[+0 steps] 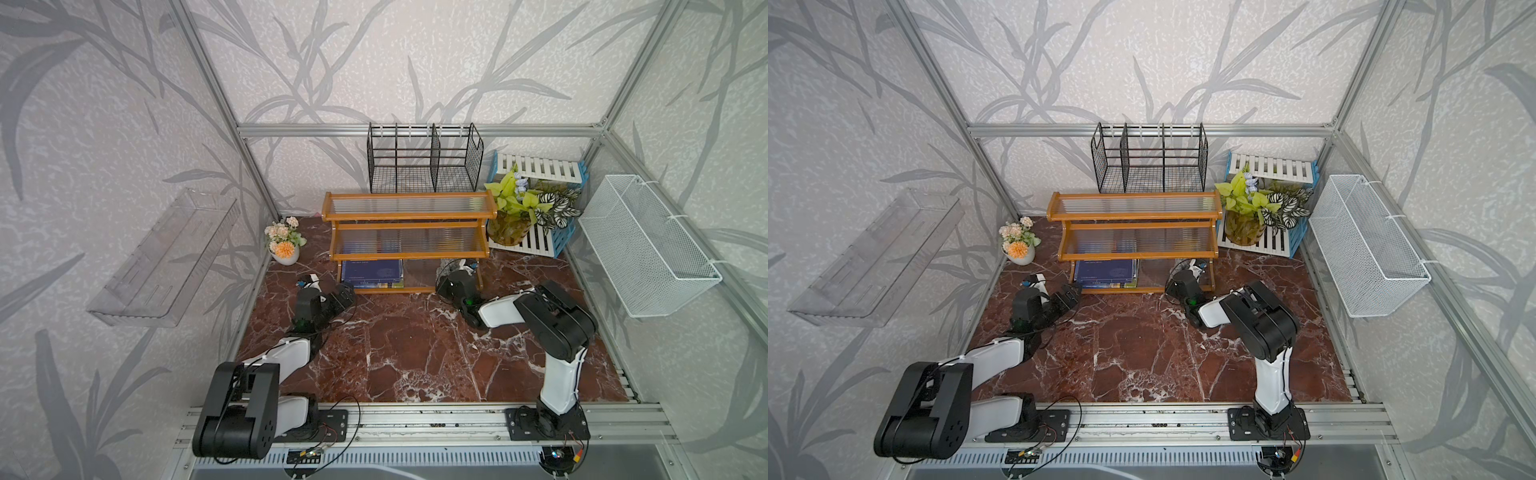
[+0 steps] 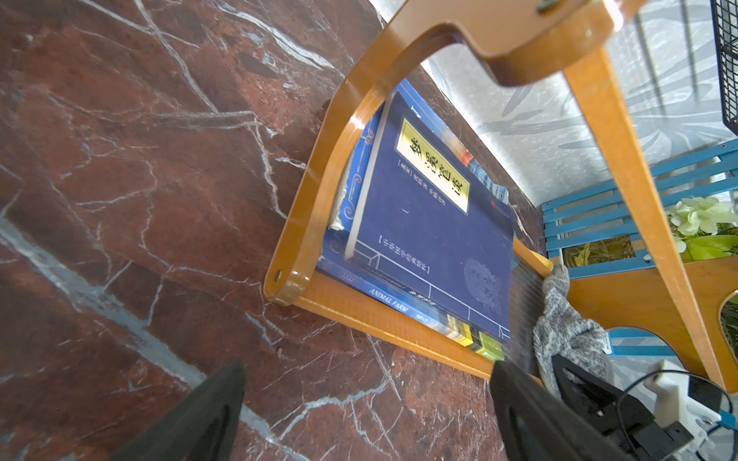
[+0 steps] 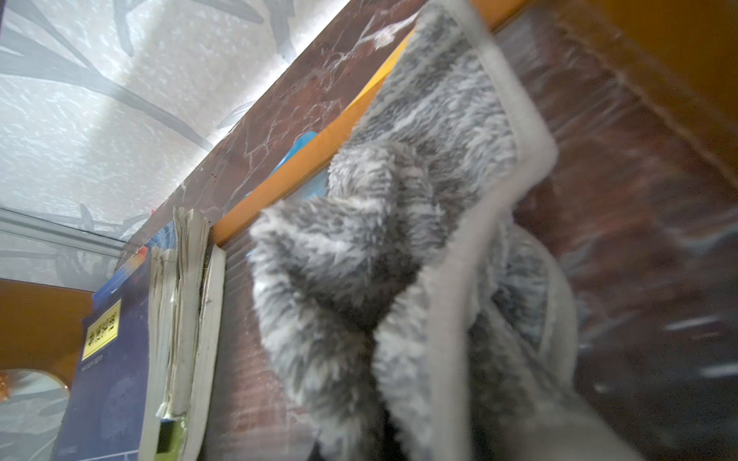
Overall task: Wipe the bookshelf clean with a cloth
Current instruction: Wipe the dust from the shelf.
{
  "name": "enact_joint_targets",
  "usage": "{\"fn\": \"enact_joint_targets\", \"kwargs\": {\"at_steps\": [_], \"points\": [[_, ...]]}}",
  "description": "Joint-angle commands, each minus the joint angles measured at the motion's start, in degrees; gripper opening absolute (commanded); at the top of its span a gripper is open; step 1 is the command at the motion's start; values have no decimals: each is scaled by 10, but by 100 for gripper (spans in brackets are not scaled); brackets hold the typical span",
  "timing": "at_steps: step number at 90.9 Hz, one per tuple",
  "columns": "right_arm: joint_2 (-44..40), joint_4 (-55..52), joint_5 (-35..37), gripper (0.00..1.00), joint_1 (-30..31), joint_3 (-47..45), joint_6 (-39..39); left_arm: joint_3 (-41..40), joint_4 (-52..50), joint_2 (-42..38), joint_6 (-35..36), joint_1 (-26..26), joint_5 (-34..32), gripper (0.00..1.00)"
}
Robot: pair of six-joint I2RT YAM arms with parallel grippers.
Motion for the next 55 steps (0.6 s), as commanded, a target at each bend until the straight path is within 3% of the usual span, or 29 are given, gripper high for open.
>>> {"fn": "enact_joint_targets", "kwargs": {"at_steps": [1,20,55], "points": [[49,-44,-63,1,34,51,-18,-7,21,7,-5,2,13,100],[78,-59,-65,5,51,81,10,-12,24,6,-4,2,15,100],[28,-44,-18,6,19,5,37,-7,26,16,-1,2,12,100]]}}
